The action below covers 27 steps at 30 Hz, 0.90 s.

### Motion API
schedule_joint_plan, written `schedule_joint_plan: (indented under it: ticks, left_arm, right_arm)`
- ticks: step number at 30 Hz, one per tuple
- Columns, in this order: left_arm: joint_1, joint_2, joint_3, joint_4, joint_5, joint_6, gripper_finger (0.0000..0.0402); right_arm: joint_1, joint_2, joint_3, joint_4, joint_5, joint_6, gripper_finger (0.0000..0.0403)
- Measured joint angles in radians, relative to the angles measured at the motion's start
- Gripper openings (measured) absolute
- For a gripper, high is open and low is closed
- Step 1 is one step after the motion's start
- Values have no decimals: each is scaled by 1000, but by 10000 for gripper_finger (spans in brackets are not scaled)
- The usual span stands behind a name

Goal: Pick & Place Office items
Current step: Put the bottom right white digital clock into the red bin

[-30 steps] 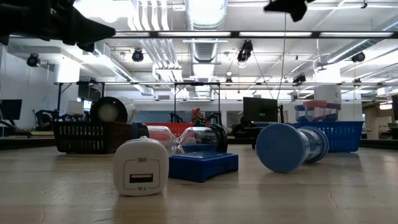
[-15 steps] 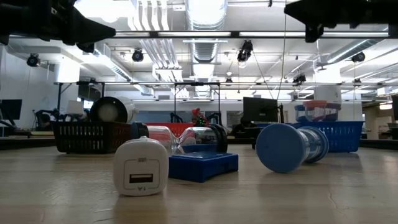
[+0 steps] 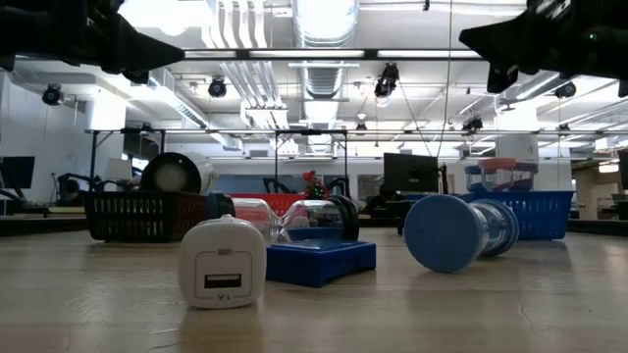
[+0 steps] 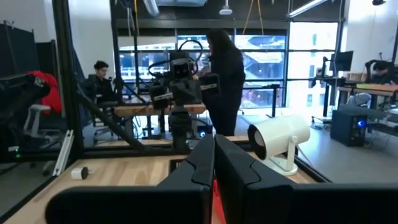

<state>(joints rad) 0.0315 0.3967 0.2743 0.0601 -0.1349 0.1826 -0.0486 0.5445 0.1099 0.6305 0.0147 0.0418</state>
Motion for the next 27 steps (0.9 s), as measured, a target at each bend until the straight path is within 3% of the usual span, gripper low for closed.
schedule_joint_plan:
  ticks: [11,19,27]
  left_arm:
    - [0,12,-1,7,-6,-14,7]
    - [0,55,12,26,-196,-101,6]
    - [0,154,18,39,-201,-83,7]
  right_arm:
    - [0,-1,-101,135,3,-9,8]
    - [0,0,-101,155,4,-19,8]
    - [0,9,-101,149,4,-26,8]
